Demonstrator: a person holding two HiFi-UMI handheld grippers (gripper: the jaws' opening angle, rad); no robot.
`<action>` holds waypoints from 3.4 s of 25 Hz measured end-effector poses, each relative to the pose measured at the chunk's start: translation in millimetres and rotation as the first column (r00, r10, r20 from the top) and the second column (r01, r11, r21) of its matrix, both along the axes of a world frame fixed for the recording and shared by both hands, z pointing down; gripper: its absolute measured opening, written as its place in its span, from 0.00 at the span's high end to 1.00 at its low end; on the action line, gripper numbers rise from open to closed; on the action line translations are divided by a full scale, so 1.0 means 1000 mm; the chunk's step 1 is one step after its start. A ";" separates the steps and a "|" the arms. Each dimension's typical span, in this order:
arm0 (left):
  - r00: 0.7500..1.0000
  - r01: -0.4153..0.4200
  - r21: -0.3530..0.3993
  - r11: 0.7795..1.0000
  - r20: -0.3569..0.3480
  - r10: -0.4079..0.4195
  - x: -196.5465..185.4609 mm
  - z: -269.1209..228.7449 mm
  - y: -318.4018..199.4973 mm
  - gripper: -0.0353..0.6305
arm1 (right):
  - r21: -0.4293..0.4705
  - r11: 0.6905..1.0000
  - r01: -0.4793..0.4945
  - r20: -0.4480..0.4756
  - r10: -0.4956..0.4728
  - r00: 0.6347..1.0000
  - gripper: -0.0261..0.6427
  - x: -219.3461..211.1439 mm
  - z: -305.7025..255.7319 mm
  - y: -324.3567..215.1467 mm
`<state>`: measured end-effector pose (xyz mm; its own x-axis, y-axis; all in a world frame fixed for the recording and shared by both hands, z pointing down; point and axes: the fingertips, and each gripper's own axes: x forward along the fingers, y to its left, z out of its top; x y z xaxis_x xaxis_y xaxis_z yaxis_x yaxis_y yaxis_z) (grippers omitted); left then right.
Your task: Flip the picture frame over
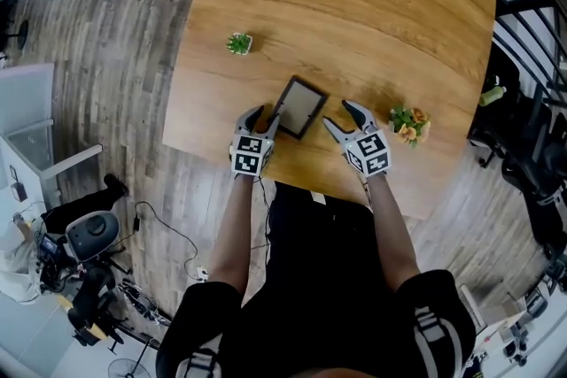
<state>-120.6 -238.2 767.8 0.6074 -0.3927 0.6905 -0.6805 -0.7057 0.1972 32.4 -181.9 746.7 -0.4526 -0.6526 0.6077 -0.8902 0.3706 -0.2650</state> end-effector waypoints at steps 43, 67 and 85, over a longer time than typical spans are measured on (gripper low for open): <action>0.971 0.234 -0.188 0.954 0.000 -0.238 0.001 -0.003 0.017 0.86 | 0.003 1.000 0.016 0.031 -0.017 0.999 0.54 -0.013 -0.022 0.024; 0.971 0.204 -0.011 0.979 -0.124 -0.204 0.017 -0.091 0.061 0.86 | -0.095 0.995 0.034 0.498 0.017 0.867 0.60 -0.049 -0.038 0.050; 0.960 0.176 0.014 0.984 -0.223 -0.168 0.036 -0.112 0.071 0.86 | -0.142 0.988 -0.056 0.741 0.144 0.656 0.85 -0.022 -0.072 0.055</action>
